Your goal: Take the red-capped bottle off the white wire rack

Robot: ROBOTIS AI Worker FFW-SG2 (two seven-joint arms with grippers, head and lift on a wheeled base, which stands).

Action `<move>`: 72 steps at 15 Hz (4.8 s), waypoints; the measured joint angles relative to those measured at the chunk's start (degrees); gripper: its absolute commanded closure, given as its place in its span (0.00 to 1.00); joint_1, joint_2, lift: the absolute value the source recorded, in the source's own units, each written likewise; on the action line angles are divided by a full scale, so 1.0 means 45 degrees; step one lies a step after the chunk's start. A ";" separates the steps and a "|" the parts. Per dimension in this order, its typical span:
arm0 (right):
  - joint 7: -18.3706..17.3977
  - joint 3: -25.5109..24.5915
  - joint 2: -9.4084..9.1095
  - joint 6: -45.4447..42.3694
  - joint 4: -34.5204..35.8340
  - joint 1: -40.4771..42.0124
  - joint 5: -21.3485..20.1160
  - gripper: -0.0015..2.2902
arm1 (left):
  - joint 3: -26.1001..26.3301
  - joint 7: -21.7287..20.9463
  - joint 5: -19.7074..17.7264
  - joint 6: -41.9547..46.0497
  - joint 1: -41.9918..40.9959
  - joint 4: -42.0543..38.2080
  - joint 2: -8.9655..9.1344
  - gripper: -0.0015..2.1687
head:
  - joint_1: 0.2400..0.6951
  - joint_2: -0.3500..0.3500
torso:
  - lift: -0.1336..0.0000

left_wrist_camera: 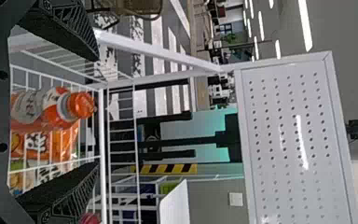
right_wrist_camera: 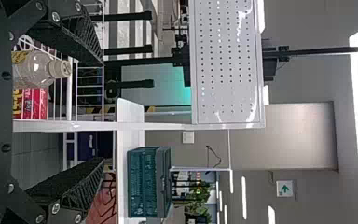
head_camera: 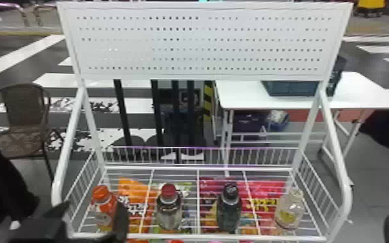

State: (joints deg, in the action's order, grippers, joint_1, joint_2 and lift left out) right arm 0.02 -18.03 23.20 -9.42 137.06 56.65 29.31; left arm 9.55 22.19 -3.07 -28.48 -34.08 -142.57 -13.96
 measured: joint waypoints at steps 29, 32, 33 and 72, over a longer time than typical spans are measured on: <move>0.0325 -0.0200 -0.0251 -0.1078 -0.0071 0.0527 -0.0140 0.08 | 0.5581 0.3371 -0.1804 0.7540 0.7536 1.3407 0.0736 0.04 | 0.57 0.50 | 1.00; 0.0326 -0.0268 -0.0250 -0.1078 -0.0122 0.0552 -0.0147 0.08 | 0.5592 0.3366 -0.2153 0.8181 0.8091 1.4062 0.0894 0.14 | 0.57 0.50 | 1.00; 0.0320 -0.0293 -0.0245 -0.1078 -0.0142 0.0555 -0.0147 0.08 | 0.5593 0.3357 -0.2212 0.8365 0.8197 1.4158 0.0925 0.24 | 0.57 0.50 | 1.00; 0.0327 -0.0044 -0.0252 -0.1039 0.0012 0.0438 -0.0176 0.08 | -0.0882 0.2940 -0.0648 0.1923 0.0295 -0.0121 -0.1388 0.49 | 0.57 0.50 | 1.00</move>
State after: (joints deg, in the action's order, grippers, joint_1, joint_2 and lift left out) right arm 1.49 -18.23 22.07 -14.10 137.11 58.62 28.52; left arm 5.58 35.42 -5.98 -19.82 -32.75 -143.11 -20.21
